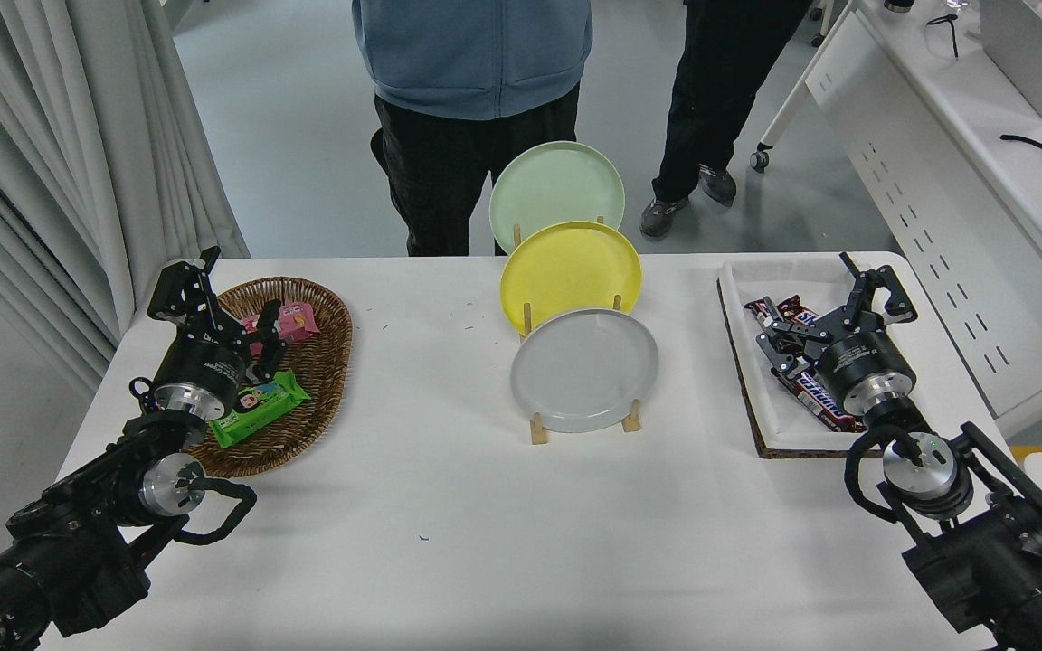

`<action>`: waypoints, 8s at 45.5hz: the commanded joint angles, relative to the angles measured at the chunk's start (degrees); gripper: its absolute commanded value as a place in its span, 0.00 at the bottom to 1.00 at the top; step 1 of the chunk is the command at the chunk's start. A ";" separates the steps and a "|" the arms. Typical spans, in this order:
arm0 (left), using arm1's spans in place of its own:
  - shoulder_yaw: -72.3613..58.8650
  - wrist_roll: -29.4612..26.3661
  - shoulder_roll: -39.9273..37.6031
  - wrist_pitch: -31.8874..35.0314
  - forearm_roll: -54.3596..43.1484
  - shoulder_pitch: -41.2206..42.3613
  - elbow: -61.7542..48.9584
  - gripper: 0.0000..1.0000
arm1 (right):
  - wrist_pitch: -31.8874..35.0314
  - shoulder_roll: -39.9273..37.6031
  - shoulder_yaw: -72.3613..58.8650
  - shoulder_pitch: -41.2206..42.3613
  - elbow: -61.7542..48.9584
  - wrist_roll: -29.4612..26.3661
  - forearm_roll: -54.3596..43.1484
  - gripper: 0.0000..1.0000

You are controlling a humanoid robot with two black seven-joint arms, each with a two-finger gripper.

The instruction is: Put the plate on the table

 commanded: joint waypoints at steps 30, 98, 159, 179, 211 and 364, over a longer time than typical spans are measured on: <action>-0.01 -0.01 0.00 0.05 -0.01 0.02 0.00 1.00 | -0.02 -3.42 -0.96 1.26 -0.96 0.00 0.18 0.99; -0.01 -0.01 0.00 -0.04 -0.01 0.02 0.00 1.00 | 0.24 -26.54 -61.42 31.84 4.75 -0.35 15.03 0.99; -0.01 -0.01 0.00 0.05 -0.01 -0.07 0.00 1.00 | -18.12 -26.63 -90.26 51.09 23.65 -4.74 23.37 0.99; -0.01 -0.01 0.00 0.05 -0.01 0.02 0.00 1.00 | -28.84 -19.16 -82.52 48.72 24.88 -9.93 35.59 0.99; -0.01 -0.01 0.00 0.05 -0.01 0.02 0.00 1.00 | -37.90 -8.79 -77.42 46.88 22.25 -10.11 37.09 0.99; -0.01 -0.01 0.00 -0.04 -0.01 0.02 0.00 1.00 | -43.09 3.34 -75.05 46.79 9.32 -16.26 39.02 0.50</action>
